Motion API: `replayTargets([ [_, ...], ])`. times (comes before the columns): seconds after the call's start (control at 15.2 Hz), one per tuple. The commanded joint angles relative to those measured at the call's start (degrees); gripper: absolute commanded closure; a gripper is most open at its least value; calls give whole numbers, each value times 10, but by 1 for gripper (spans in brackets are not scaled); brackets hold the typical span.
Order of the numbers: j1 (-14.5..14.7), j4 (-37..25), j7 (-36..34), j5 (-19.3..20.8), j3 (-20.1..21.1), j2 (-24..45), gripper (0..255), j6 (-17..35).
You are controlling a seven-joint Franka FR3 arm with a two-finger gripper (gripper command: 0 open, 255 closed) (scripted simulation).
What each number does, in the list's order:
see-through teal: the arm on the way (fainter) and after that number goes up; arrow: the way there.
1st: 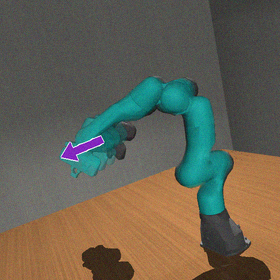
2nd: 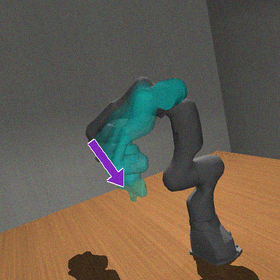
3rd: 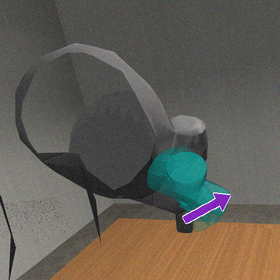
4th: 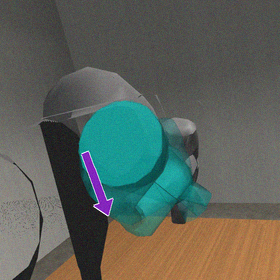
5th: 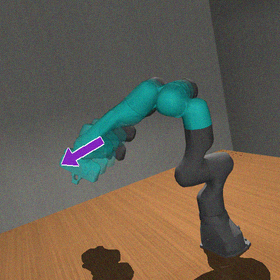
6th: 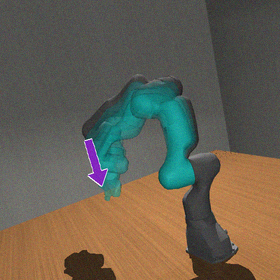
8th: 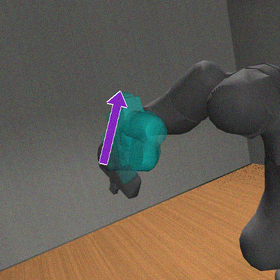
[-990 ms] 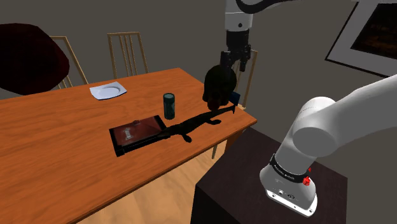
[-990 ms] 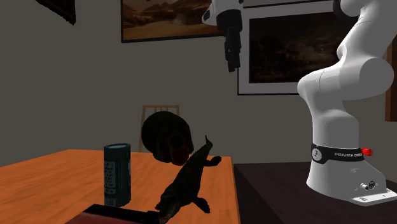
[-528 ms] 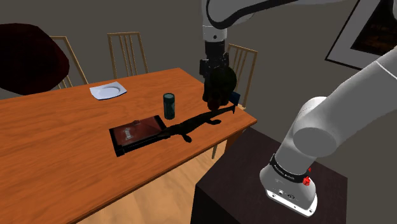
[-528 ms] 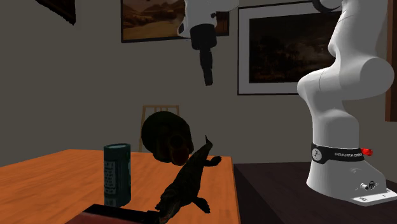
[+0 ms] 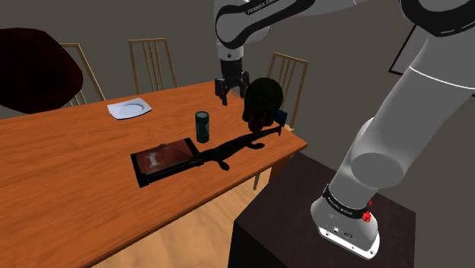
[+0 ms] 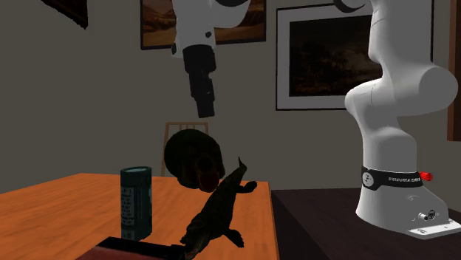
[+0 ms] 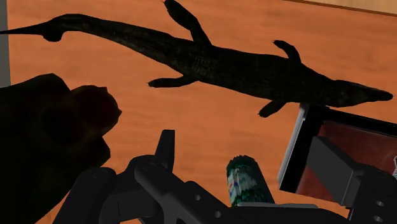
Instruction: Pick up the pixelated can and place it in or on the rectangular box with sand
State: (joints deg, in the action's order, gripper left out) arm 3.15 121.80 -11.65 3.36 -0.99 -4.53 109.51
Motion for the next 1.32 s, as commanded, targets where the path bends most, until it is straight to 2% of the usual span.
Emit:
replayTargets([
  [0.0, 0, -30, 1, -3, 0, 43, 0, 14],
  [0.4, 4, -146, -1, -12, 4, 178, 0, 33],
  [0.86, 7, -311, -3, -19, 8, 331, 0, 21],
  [1.25, 6, -283, -4, -19, 8, 343, 0, 62],
])
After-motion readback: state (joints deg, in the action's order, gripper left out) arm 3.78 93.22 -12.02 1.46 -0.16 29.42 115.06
